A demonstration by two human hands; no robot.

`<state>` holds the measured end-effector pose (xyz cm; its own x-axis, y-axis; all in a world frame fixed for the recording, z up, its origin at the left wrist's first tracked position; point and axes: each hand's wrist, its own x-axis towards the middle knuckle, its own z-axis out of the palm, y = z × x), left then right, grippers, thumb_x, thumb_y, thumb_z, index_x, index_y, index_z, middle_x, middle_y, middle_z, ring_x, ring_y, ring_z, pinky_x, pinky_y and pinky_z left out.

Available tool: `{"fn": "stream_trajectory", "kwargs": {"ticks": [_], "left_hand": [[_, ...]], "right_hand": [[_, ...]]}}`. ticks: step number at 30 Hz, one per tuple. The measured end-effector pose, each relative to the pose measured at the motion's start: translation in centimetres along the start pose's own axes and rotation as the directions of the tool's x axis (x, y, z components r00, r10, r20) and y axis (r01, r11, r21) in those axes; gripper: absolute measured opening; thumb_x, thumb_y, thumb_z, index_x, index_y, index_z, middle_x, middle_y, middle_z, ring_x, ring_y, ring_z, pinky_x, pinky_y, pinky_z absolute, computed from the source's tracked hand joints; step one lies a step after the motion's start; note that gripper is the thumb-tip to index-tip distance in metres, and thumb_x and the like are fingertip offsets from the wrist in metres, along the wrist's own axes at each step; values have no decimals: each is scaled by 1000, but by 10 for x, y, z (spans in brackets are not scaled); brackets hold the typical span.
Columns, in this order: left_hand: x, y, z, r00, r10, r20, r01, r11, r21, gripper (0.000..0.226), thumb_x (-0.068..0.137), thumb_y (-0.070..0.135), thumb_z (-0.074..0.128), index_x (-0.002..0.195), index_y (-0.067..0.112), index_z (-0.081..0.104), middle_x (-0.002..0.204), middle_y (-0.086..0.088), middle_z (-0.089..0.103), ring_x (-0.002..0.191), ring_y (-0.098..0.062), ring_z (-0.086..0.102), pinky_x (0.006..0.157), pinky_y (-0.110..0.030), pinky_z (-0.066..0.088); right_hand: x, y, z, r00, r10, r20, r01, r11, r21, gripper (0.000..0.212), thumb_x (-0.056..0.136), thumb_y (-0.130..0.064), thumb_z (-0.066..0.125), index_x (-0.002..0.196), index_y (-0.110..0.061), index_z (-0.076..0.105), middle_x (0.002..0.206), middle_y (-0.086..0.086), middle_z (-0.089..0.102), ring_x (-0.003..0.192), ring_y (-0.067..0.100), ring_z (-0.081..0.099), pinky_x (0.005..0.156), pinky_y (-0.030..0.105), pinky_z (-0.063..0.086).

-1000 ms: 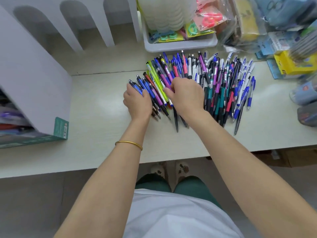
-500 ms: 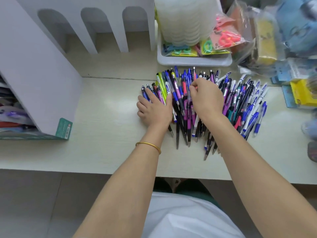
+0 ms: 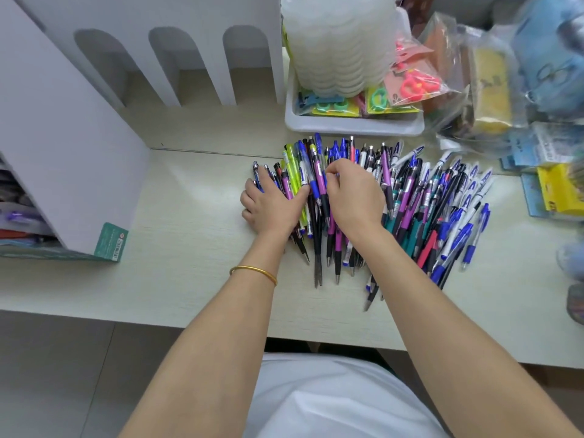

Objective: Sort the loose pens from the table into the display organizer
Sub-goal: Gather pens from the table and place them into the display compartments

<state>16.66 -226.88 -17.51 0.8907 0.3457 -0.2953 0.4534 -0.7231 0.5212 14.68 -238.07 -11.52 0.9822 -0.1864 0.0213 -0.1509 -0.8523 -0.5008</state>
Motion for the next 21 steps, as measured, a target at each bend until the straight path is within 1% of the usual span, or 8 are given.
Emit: {"fn": "stream_trajectory", "kwargs": {"ticks": [3, 5, 7, 10, 12, 15, 17, 21], "left_hand": [[2, 1, -1, 1000, -7, -3, 7, 1000, -11, 100, 81, 63, 61, 154, 19, 8, 157, -14, 16, 143, -33, 14, 112, -49, 21], [3, 2, -2, 1000, -7, 1, 7, 1000, -21, 101, 80, 62, 63, 154, 19, 9, 155, -14, 18, 141, -32, 16, 111, -48, 23], [3, 2, -2, 1000, -3, -1, 3, 1000, -26, 101, 80, 62, 63, 154, 20, 8, 155, -13, 19, 141, -32, 17, 110, -48, 24], [2, 2, -1, 1000, -1, -3, 1, 1000, -25, 101, 81, 61, 62, 154, 21, 6, 155, -13, 19, 141, -32, 17, 110, -49, 25], [2, 3, -2, 1000, 0, -4, 0, 1000, -21, 102, 81, 59, 63, 155, 20, 4, 154, -14, 20, 140, -32, 18, 109, -49, 25], [2, 3, -4, 1000, 2, 1, -2, 1000, -6, 105, 81, 56, 64, 155, 18, 1, 155, -15, 19, 140, -34, 19, 109, -50, 26], [2, 3, -6, 1000, 1, 11, -1, 1000, -2, 106, 80, 55, 65, 154, 17, 0, 156, -16, 18, 140, -34, 18, 110, -50, 26], [3, 3, -9, 1000, -5, 21, 6, 1000, -8, 107, 80, 53, 67, 154, 16, 0, 156, -15, 18, 141, -34, 19, 110, -50, 26]], "right_hand": [[-4, -1, -4, 1000, -16, 10, 15, 999, 50, 20, 99, -20, 47, 106, -12, 64, 96, 2, 67, 85, 21, 62, 71, 35, 50], [-10, 1, -5, 995, -24, 99, 21, 999, 28, 17, 96, -22, 51, 95, -12, 66, 85, 2, 67, 78, 20, 62, 70, 36, 53], [-19, 0, -3, 972, -9, 236, 29, 996, -81, 21, 93, -27, 58, 80, -12, 63, 73, 2, 62, 71, 20, 61, 65, 33, 52], [-29, -3, 7, 933, 47, 357, 47, 966, -252, 41, 90, -37, 63, 63, -15, 43, 62, 0, 46, 66, 23, 55, 60, 31, 44], [-32, -4, 13, 921, 74, 383, 42, 958, -285, 44, 90, -37, 64, 62, -14, 38, 62, 0, 40, 70, 25, 52, 62, 31, 42], [-33, -5, 16, 911, 78, 404, 36, 963, -266, 32, 91, -31, 65, 74, -12, 45, 66, 0, 43, 74, 25, 50, 64, 32, 42], [-33, -6, 16, 908, 85, 410, 26, 965, -259, 31, 91, -23, 64, 71, -12, 43, 67, 0, 43, 74, 24, 49, 64, 32, 43], [-34, -7, 10, 903, 118, 413, -28, 976, -217, 37, 86, -21, 63, 61, -16, 37, 62, -1, 41, 57, 18, 45, 53, 27, 38]]}}
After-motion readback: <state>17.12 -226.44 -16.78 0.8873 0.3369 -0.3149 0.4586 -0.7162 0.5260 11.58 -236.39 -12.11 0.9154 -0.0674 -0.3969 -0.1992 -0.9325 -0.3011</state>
